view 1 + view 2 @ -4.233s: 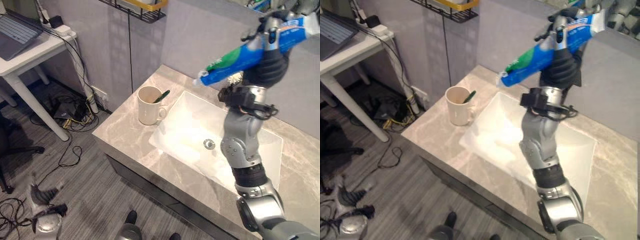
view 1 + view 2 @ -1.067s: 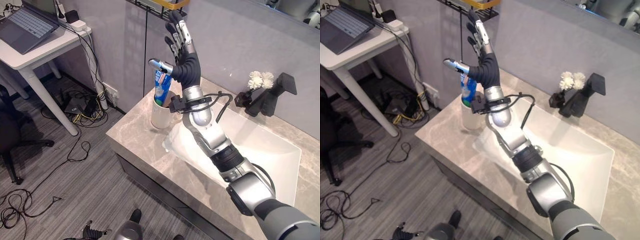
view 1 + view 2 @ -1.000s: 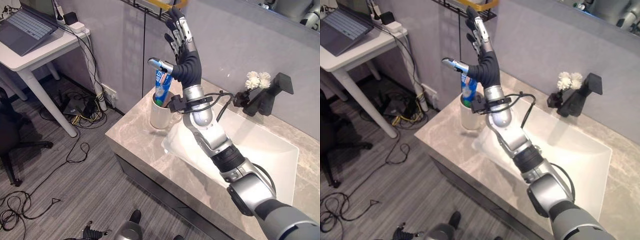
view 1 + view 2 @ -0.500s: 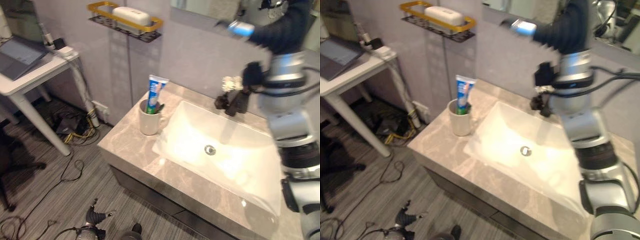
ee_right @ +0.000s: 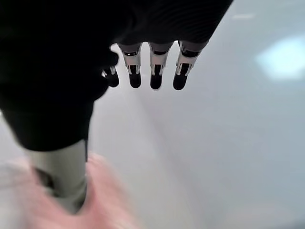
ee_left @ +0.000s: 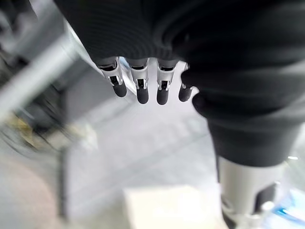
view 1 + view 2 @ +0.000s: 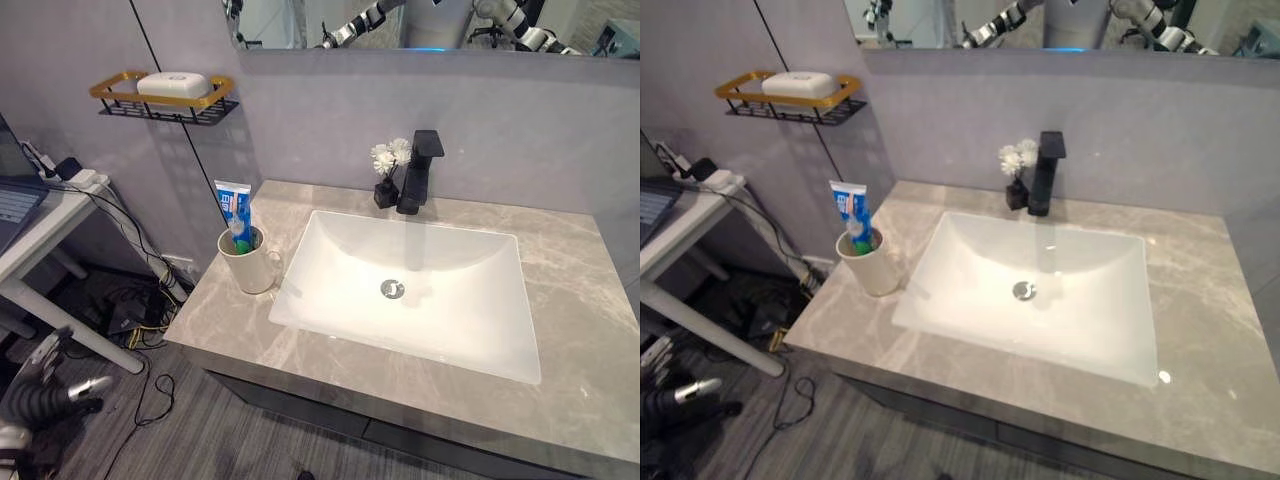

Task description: Put brush and paste in cup on sink, flatten towel.

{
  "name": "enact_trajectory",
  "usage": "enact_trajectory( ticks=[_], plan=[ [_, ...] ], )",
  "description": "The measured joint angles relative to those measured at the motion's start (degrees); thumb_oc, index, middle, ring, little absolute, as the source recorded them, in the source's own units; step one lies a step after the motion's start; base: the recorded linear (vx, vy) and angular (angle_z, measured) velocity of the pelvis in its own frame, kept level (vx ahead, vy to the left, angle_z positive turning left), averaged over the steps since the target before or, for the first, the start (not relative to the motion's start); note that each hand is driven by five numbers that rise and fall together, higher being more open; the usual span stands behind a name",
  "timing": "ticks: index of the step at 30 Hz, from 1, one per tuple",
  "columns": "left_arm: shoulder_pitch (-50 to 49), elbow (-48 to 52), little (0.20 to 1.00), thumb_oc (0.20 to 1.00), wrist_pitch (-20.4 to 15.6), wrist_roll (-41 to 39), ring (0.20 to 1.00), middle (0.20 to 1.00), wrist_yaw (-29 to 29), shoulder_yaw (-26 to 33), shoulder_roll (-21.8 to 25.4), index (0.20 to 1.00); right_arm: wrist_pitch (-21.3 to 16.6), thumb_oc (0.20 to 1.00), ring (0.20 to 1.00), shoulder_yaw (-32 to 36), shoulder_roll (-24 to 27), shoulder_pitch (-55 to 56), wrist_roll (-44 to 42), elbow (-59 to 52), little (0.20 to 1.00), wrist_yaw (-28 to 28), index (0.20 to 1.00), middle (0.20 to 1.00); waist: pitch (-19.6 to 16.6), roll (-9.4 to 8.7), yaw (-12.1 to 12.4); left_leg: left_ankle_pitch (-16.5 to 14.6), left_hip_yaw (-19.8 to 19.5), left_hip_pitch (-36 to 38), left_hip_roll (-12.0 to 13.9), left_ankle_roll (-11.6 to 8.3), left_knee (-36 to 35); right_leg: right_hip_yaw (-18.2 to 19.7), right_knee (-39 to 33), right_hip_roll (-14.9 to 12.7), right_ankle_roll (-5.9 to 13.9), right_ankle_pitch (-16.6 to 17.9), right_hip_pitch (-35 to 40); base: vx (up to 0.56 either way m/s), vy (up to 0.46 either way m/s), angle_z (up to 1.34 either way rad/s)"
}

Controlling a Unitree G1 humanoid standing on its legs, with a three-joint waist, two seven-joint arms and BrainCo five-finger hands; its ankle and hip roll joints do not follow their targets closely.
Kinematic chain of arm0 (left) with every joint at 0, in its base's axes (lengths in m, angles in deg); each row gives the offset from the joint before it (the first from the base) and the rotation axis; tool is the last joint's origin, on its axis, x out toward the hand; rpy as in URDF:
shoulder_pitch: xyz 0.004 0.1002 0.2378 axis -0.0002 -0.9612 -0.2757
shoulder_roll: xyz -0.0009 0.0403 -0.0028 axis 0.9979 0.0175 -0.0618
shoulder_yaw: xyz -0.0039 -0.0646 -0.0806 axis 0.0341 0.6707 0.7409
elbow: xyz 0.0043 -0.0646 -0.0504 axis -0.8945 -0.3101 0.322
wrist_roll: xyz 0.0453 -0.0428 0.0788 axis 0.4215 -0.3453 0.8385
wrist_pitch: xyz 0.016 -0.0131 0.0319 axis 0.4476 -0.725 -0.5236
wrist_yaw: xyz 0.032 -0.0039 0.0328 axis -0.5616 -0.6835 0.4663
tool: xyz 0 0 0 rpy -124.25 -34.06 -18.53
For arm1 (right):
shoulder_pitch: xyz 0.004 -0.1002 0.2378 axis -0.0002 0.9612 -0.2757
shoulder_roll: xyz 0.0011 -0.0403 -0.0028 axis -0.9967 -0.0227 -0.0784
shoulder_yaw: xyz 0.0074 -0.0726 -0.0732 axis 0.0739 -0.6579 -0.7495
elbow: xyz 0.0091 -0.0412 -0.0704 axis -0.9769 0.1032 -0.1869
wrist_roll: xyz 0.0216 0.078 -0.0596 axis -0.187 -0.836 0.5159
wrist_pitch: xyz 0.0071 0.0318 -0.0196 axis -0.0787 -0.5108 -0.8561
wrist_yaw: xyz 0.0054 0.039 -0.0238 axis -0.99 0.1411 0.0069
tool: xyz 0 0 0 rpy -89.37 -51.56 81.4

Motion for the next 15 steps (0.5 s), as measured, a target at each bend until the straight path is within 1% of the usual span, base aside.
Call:
enact_trajectory(
  ticks=[1,2,4,5,6,7,8,9,10,11,13,15],
  plan=[
    [0.51,0.01,0.2,0.2,0.02,-1.13,0.2,0.2,0.6,-0.99,0.19,0.2,-0.17,1.0,1.0,-0.65,-1.51,-0.66,-1.64,0.79,1.0,1.17,1.0,1.0,0.25,0.38,-0.93,-0.05,0.23,0.09,-0.02,-0.02,-0.14,0.33,-0.01,-0.05,-0.01,0.0,-0.05,-0.04,-0.028,-0.11],
    [1.36,0.27,0.2,0.2,0.1,-3.32,0.2,0.2,1.51,-2.01,0.22,0.2,-0.89,1.0,1.0,-4.26,-2.33,-1.03,-4.41,3.67,1.0,3.62,1.0,1.0,0.69,0.83,-1.42,-0.05,0.58,0.21,-0.04,-0.02,-0.16,0.61,0.0,-0.09,-0.05,0.05,-0.1,-0.04,-0.043,-0.15],
    [1.91,0.62,0.2,0.2,0.34,-6.88,0.2,0.2,3.58,-2.45,0.14,0.2,-2.18,1.0,1.0,-7.9,-5.75,-0.47,-10.45,4.51,1.0,9.64,1.0,1.0,1.35,0.79,-1.77,-0.12,1.24,0.36,0.28,-0.12,-0.16,1.0,-0.01,0.11,-0.16,0.13,-0.22,-0.03,-0.049,-0.14],
    [1.84,0.76,0.2,0.2,0.79,-8.4,0.2,0.2,4.75,-3.18,0.21,0.2,-2.94,1.0,1.0,-11.98,-7.71,-0.28,-11.81,6.29,1.0,13.44,1.0,1.0,1.66,0.7,-1.78,-0.13,1.26,0.4,0.45,-0.16,-0.21,1.11,-0.02,0.08,-0.23,0.14,-0.21,-0.01,-0.031,-0.08],
    [1.54,0.75,0.2,0.2,1.46,-9.38,0.2,0.2,5.8,-4.3,0.15,0.2,-2.75,1.0,1.0,-16.43,-10.08,-0.15,-12.4,8.09,1.0,16.86,1.0,1.0,2.09,0.8,-1.81,-0.13,1.3,0.42,0.58,-0.23,-0.16,1.21,-0.02,0.23,-0.34,0.15,-0.25,-0.01,-0.034,-0.02],
    [1.24,0.71,0.2,0.2,2.16,-9.39,0.2,0.2,6.29,-5.23,0.16,0.2,-2.6,1.0,1.0,-18.37,-11.85,-0.1,-12.3,8.74,1.0,18.95,1.0,1.0,2.34,0.89,-1.85,-0.15,1.29,0.4,0.6,-0.26,-0.19,1.21,-0.02,0.3,-0.4,0.15,-0.26,0.0,0.0,0.0],
    [1.03,0.68,0.2,0.2,2.59,-9.39,0.2,0.2,6.59,-5.81,0.14,0.2,-2.56,1.0,1.0,-18.53,-12.98,-0.14,-12.34,9.19,1.0,19.99,1.0,1.0,2.55,1.21,-1.86,-0.14,1.3,0.39,0.59,-0.25,-0.19,1.22,-0.03,0.41,-0.4,0.15,-0.27,0.02,-0.034,0.02],
    [0.75,0.71,0.2,0.2,3.09,-9.43,0.2,0.2,7.54,-6.93,0.22,0.2,-2.76,1.0,1.0,-19.45,-14.57,-0.83,-12.53,11.9,1.0,22.16,1.0,1.0,2.82,1.46,-1.83,-0.14,1.27,0.39,0.5,-0.25,-0.18,1.18,-0.02,0.44,-0.42,0.17,-0.24,0.0,0.0,0.0],
    [0.61,0.7,0.2,0.2,3.28,-9.43,0.2,0.2,7.94,-7.14,0.22,0.2,-2.48,1.0,1.0,-19.45,-15.05,-1.15,-12.6,12.87,1.0,22.58,1.0,1.0,2.88,1.57,-1.76,-0.14,1.28,0.39,0.48,-0.25,-0.14,1.18,-0.02,0.42,-0.42,0.17,-0.24,0.02,-0.024,0.04],
    [0.32,1.11,0.2,0.2,3.5,-9.91,0.2,0.2,8.4,-8.13,0.79,0.2,-2.71,1.0,1.0,-23.53,-16.83,-0.92,-12.63,13.3,1.0,23.73,1.0,1.0,3.16,1.88,-1.32,-0.12,1.28,0.35,0.5,-0.26,-0.16,1.05,-0.02,0.32,-0.42,0.17,-0.21,0.01,-0.015,0.03],
    [-0.38,2.23,0.2,0.2,3.68,-9.97,0.2,0.2,9.13,-8.39,0.93,0.2,-2.65,1.0,1.0,-28.13,-20.45,-1.61,-12.46,13.19,1.0,25.83,1.0,1.0,3.33,2.09,-1.18,-0.05,1.26,0.38,0.69,-0.36,-0.03,0.97,-0.02,0.41,-0.46,0.14,-0.22,0.03,-0.016,0.03],
    [-0.24,2.89,0.2,0.2,4.67,-11.19,0.2,0.2,9.76,-10.0,1.36,0.2,-2.66,1.0,1.0,-37.5,-26.05,-1.66,-9.0,9.62,1.0,27.95,1.0,1.0,3.77,2.71,-1.12,0.03,1.36,0.38,0.8,-0.48,-0.02,1.08,-0.06,0.45,-0.52,0.14,-0.5,0.04,-0.009,-0.02]
  ],
)
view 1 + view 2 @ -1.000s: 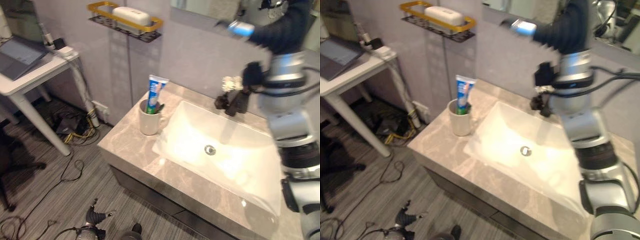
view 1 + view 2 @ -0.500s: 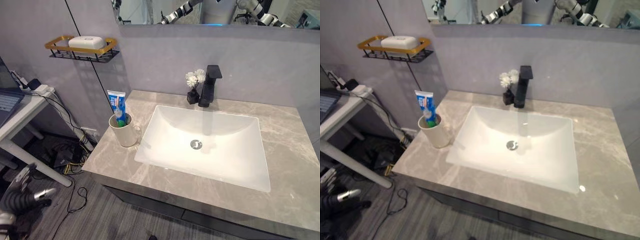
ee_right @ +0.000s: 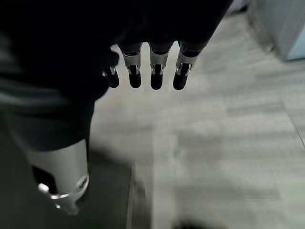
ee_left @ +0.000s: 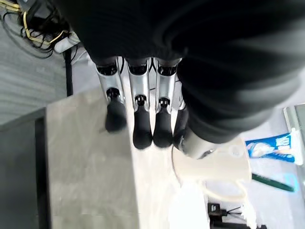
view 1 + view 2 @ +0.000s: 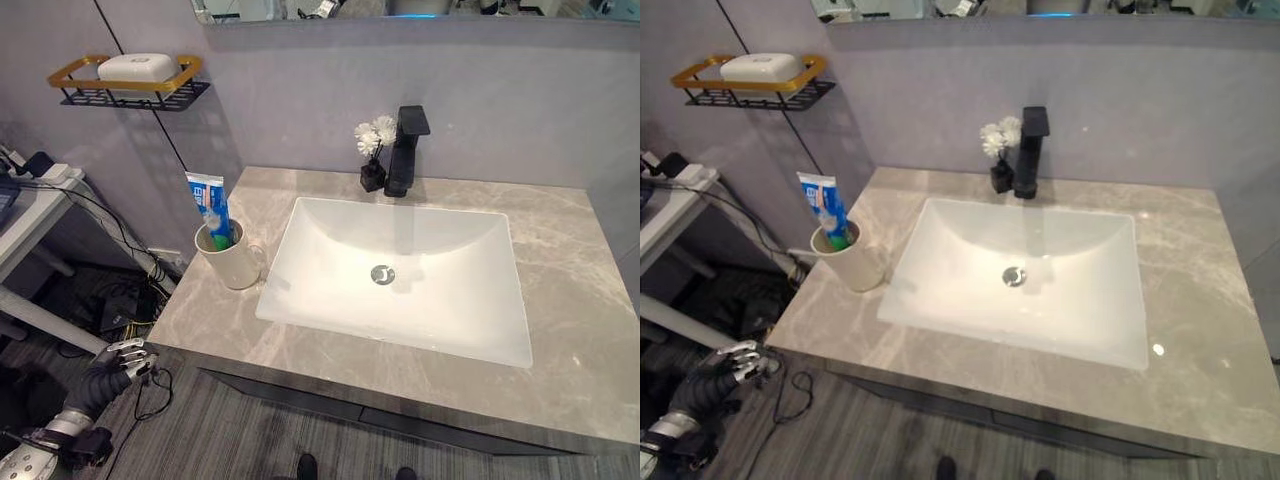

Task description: Put brush and paste in cup on sink, flatten towel.

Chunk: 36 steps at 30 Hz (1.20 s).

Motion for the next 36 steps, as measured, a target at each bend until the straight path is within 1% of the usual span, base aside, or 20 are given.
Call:
enact_trajectory(
  ticks=[2,4,5,9,15,18,21,24,27,33,36],
  plan=[
    [-0.16,1.12,0.2,0.2,0.08,-0.33,0.2,0.2,0.26,-1.06,1.13,0.2,-0.01,1.0,1.0,-2.1,-1.44,-0.08,1.67,-1.75,1.0,0.48,1.0,1.0,-0.02,0.72,-0.04,-0.02,0.1,-0.12,-0.06,-0.02,-0.1,0.37,-0.04,-0.08,-0.07,0.07,-0.28,0.02,-0.003,-0.08],
    [0.77,2.16,0.2,0.2,-0.06,-0.66,0.2,0.2,0.44,-1.5,1.32,0.2,0.15,1.0,1.0,-4.19,-1.66,0.42,3.3,-5.67,1.0,0.36,1.0,1.0,-0.03,1.45,-0.06,-0.01,0.44,-0.45,-0.01,-0.01,-0.16,0.88,0.02,-0.01,-0.13,0.18,-0.84,0.01,-0.013,-0.1],
    [1.49,2.15,0.2,0.2,-0.05,-0.82,0.2,0.2,0.32,-2.45,1.28,0.2,0.13,1.0,1.0,-4.32,-1.82,0.35,3.32,-7.26,1.0,0.16,1.0,1.0,-0.35,1.98,-0.12,-0.01,0.54,-1.08,0.06,-0.03,-0.11,0.99,0.03,0.04,-0.22,0.25,-1.33,0.01,-0.009,-0.08],
    [4.22,2.35,0.2,0.2,-0.05,-0.82,0.2,0.2,-0.83,-6.12,1.02,0.2,-0.23,1.0,1.0,-4.13,-1.99,-0.31,2.57,-9.56,1.0,-1.12,1.0,1.0,-0.71,2.86,-0.25,0.26,1.08,-2.19,0.34,-0.31,0.02,1.25,0.04,0.34,-0.39,0.54,-2.83,0.0,-0.009,-0.04],
    [8.23,2.18,0.2,0.2,-0.11,-0.81,0.2,0.2,-1.61,-9.13,0.55,0.2,-0.12,1.0,1.0,-4.21,-2.28,-2.09,0.37,-6.77,1.0,-1.15,1.0,1.0,-0.17,2.69,-0.26,0.51,1.16,-3.08,0.57,-0.64,0.03,1.28,0.04,0.53,-0.62,0.69,-3.83,0.02,-0.004,0.0],
    [9.4,1.79,0.2,0.2,-0.29,-0.78,0.2,0.2,-1.69,-9.8,0.44,0.2,-0.13,1.0,1.0,-4.19,-2.62,-2.31,-0.27,-6.47,1.0,-1.19,1.0,1.0,0.04,2.54,-0.45,0.51,1.41,-3.99,0.57,-0.65,0.02,1.43,0.03,0.5,-0.67,0.78,-4.82,0.02,-0.004,-0.05],
    [10.75,-0.09,0.2,0.2,-0.58,-0.69,0.2,0.2,-2.46,-9.96,-0.85,0.2,-0.11,1.0,1.0,-4.2,-2.78,-2.42,-1.38,-6.66,1.0,-1.25,1.0,1.0,0.22,2.77,-0.48,0.79,1.59,-5.09,0.57,-0.59,0.03,1.8,0.04,0.51,-0.81,1.19,-6.11,0.01,-0.01,-0.05],
    [12.33,-1.21,0.2,0.2,-1.85,-0.29,0.2,0.2,-3.4,-9.98,-1.55,0.2,-0.15,1.0,1.0,-4.35,-2.93,-2.5,-1.39,-7.16,1.0,-1.31,1.0,1.0,0.85,2.75,-0.51,0.8,1.73,-5.1,0.59,-0.58,0.03,2.24,0.04,0.55,-0.82,1.24,-6.35,0.01,-0.001,-0.05],
    [13.53,-1.25,0.2,0.2,-2.3,-0.23,0.2,0.2,-4.03,-9.99,-1.62,0.2,-0.15,1.0,1.0,-4.68,-2.97,-2.59,-1.38,-7.42,1.0,-1.34,1.0,1.0,1.75,2.73,-0.53,0.8,1.73,-5.33,0.58,-0.58,0.02,2.29,0.04,0.56,-0.81,1.27,-6.56,0.0,0.0,0.0],
    [15.91,-1.79,0.2,0.2,-2.97,-0.19,0.2,0.2,-4.11,-10.18,-1.77,0.2,-0.09,1.0,1.0,-5.74,-3.09,-3.98,-1.37,-7.17,1.0,-1.36,1.0,1.0,2.05,2.43,-0.45,1.02,1.52,-6.67,0.57,-0.56,0.04,1.94,0.05,0.55,-0.83,1.43,-7.71,0.0,0.002,0.02],
    [19.58,-2.72,0.2,0.2,-4.28,0.47,0.2,0.2,-4.96,-11.9,-1.72,0.2,-0.04,1.0,1.0,-6.93,-3.18,-5.81,-1.32,-6.85,1.0,-2.14,1.0,1.0,2.6,1.9,-0.24,1.28,1.16,-7.1,0.57,-0.61,0.04,1.36,0.05,0.58,-0.83,1.43,-7.86,0.01,0.002,0.1]
  ],
)
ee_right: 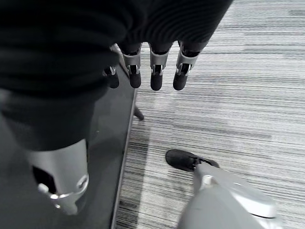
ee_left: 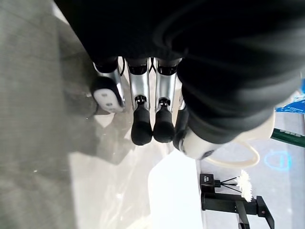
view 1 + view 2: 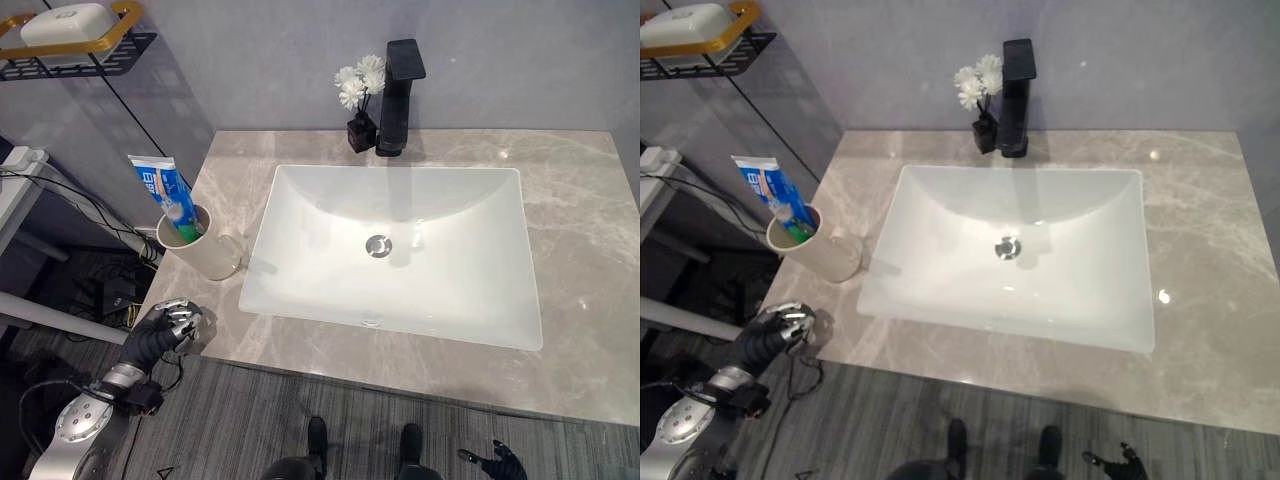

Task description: Put brush and paste in cup on sink, flatten towel.

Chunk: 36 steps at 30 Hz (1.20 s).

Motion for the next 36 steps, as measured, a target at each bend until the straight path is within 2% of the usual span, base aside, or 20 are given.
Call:
enact_trajectory(
  ticks=[5,22,36],
  plan=[
    [4.4,-0.77,0.2,0.2,-0.73,1.89,0.2,0.2,-1.85,-1.57,-0.01,0.2,0.09,1.0,1.0,-1.12,-0.11,-2.44,0.05,-0.37,1.0,-0.3,1.0,1.0,0.92,-0.66,0.0,0.06,-0.26,-0.19,-0.01,-0.06,-0.01,-0.21,-0.01,-0.01,0.0,0.0,-0.02,0.0,0.0,0.0],
    [13.47,-3.61,0.2,0.2,-3.16,3.79,0.2,0.2,-5.8,-1.78,0.01,0.2,0.19,1.0,1.0,-2.45,-0.25,-3.41,0.51,-1.72,1.0,-1.4,1.0,1.0,4.38,-0.79,-0.23,0.46,0.11,-1.93,-0.01,-0.1,0.01,0.09,0.01,0.0,-0.09,0.49,-1.96,0.0,0.0,0.0],
    [19.83,-7.65,0.2,0.2,-4.64,4.17,0.2,0.2,-8.15,-1.68,-0.32,0.2,0.22,1.0,1.0,-2.75,-0.2,-5.16,1.19,-2.42,1.0,-1.47,1.0,1.0,5.23,-1.57,-1.62,0.49,1.73,-2.96,0.04,-0.06,0.01,1.72,0.01,0.08,-0.17,1.06,-3.92,0.0,0.002,-0.05]
  ],
)
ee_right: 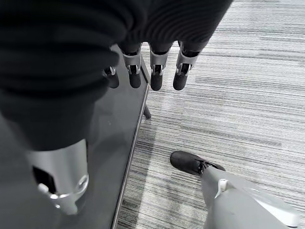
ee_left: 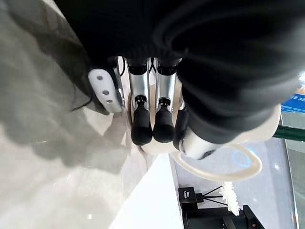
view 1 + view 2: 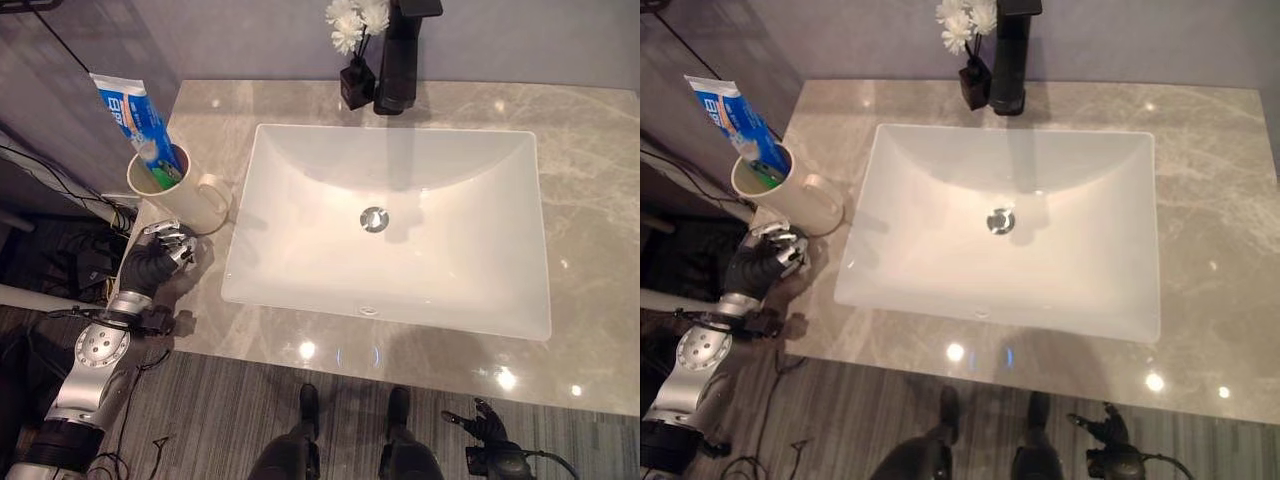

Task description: Put brush and paste in cup on sink, flatten towel.

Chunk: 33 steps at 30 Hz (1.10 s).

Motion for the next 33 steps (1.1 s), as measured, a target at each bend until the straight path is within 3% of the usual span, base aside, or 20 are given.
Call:
enact_trajectory(
  ticks=[14,33],
  plan=[
    [9.1,-6.75,0.2,0.2,-1.5,0.09,0.2,0.2,-3.9,0.18,-1.38,0.2,0.23,1.0,1.0,-6.14,0.71,-0.41,4.09,-2.34,1.0,0.09,1.0,1.0,0.61,-0.97,-1.06,0.15,1.14,-1.25,0.09,0.16,-0.01,1.37,0.0,0.33,-0.09,0.74,-1.89,0.0,0.002,-0.04],
    [18.76,-12.55,0.2,0.2,-0.79,-0.16,0.2,0.2,-6.04,-2.95,3.41,0.2,0.5,1.0,1.0,-7.35,0.79,-1.52,4.51,-3.51,1.0,0.14,1.0,1.0,1.58,-2.48,-1.67,0.2,3.38,-1.95,0.61,0.2,0.0,3.58,0.0,0.88,-0.53,1.56,-3.85,0.0,0.004,-0.05]
  ],
)
